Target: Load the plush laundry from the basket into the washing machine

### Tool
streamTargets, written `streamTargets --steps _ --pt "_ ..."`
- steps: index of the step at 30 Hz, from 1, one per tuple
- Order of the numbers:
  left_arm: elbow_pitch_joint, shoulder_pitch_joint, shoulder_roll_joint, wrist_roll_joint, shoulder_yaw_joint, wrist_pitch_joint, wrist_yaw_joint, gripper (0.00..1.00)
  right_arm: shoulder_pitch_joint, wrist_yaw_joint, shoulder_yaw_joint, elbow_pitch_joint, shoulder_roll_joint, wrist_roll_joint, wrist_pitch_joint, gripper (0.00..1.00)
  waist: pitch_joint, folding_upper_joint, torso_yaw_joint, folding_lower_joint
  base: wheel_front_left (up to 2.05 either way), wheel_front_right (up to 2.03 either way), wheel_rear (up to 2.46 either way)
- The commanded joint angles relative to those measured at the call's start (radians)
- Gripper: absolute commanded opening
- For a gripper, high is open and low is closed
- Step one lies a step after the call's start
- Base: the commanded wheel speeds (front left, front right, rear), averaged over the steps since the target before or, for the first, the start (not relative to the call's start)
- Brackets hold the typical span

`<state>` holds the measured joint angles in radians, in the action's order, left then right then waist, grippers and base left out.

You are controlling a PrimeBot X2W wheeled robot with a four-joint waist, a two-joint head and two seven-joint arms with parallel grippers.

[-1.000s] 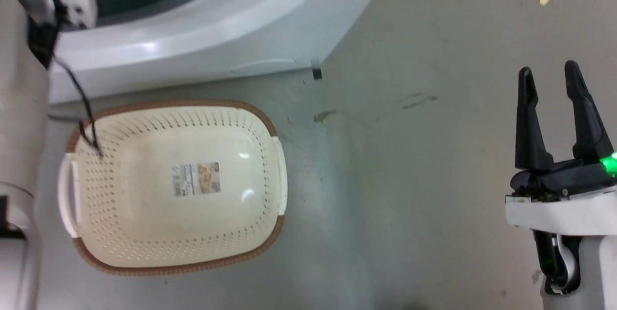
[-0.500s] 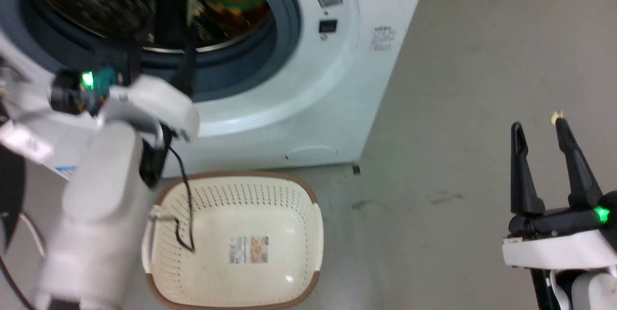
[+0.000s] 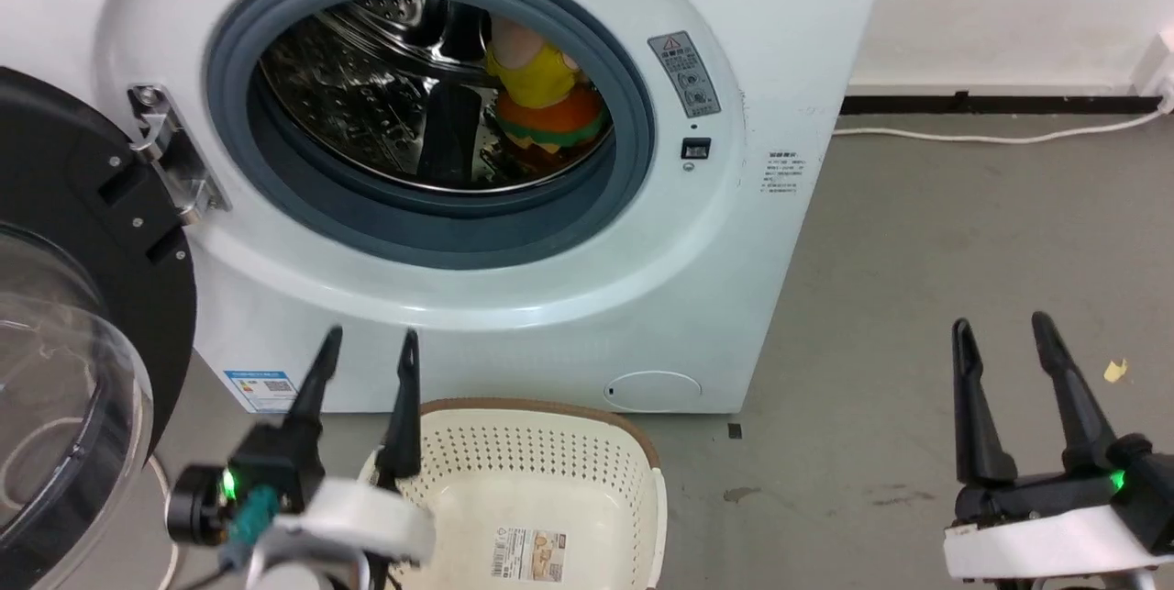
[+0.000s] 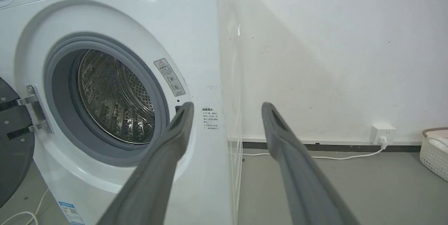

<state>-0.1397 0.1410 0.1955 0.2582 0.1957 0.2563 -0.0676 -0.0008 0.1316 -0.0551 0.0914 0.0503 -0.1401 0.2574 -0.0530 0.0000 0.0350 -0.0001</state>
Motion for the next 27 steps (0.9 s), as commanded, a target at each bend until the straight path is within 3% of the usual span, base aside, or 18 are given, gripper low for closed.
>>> streamTargets --steps 1,10,27 --pt "0.022 -0.036 -0.007 -0.016 0.000 0.005 -0.013 1.00 0.021 -0.001 0.005 -0.005 0.000 -0.002 0.004 1.00 0.010 0.0000 -0.004 0.0001 0.00 0.00 0.00" --pt "0.069 -0.176 -0.050 -0.045 -0.031 0.005 -0.043 1.00 0.063 -0.001 0.033 -0.024 0.000 -0.006 0.004 1.00 0.035 0.0000 -0.004 0.0001 0.00 0.00 0.00" --pt "0.086 -0.204 -0.092 -0.100 -0.058 0.005 -0.006 1.00 0.081 -0.001 0.048 -0.042 0.000 -0.007 0.004 1.00 0.043 0.0000 -0.010 0.0001 0.00 0.00 0.00"
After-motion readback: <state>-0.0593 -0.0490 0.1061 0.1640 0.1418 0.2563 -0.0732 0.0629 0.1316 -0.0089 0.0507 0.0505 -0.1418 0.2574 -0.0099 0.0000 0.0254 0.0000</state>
